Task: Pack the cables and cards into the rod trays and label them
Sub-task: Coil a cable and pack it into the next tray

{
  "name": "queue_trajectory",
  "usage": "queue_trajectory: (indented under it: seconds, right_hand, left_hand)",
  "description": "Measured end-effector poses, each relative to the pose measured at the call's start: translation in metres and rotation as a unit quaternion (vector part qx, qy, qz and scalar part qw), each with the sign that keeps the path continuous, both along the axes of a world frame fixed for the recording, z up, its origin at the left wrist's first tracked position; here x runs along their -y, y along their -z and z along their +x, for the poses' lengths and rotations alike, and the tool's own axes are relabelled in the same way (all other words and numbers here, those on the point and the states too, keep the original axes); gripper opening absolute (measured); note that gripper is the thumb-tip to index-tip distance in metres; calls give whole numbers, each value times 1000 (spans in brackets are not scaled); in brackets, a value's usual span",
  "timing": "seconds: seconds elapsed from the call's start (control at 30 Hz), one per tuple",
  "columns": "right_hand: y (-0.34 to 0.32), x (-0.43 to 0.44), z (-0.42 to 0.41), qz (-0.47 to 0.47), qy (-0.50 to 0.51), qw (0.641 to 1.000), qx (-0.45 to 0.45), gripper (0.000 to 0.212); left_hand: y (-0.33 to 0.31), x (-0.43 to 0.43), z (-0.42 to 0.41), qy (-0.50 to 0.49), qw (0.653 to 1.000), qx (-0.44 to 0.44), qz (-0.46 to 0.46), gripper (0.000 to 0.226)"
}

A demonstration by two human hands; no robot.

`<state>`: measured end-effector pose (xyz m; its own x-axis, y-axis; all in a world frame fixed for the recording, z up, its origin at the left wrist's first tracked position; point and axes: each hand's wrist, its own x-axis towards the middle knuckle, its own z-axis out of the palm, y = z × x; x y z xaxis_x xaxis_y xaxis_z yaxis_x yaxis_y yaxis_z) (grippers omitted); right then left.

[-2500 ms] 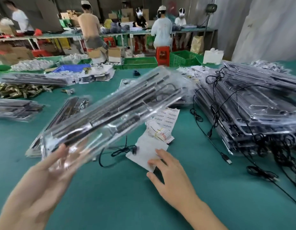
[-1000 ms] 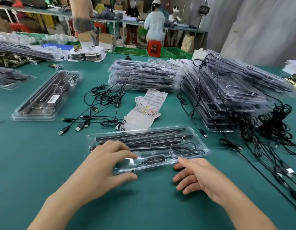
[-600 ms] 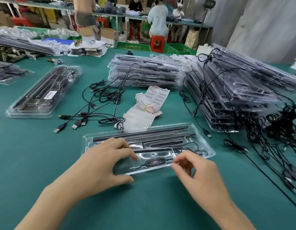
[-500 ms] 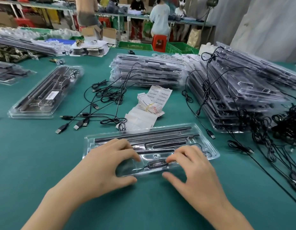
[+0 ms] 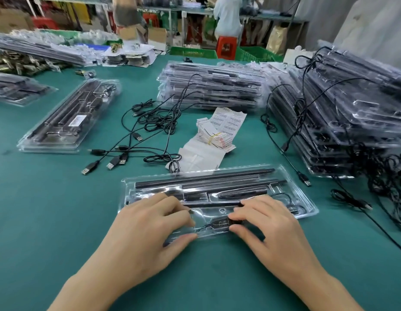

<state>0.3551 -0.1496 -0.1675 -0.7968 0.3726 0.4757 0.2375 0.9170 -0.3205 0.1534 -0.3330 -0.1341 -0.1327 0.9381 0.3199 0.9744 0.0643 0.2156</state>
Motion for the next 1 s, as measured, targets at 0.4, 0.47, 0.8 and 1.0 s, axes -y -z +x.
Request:
queue_trajectory:
  seconds: [0.4,0.47,0.8,1.0]
  right_hand:
    - [3,6,1,20,3,1000,-4,9]
    - [0,9,2,27,1,1000,14,12]
    - [-9,24,-38,54,-87,990,97,44]
    - [-1,21,-40,60,-74,995,-11,31]
  left_hand:
    - [32,47,58,-167,977,32,127,26]
    - [36,46,62,-171,979,36,104,35]
    - [39,29,57,-173,978,5,120,32]
    - [41,34,65,-187,964,57,181,23]
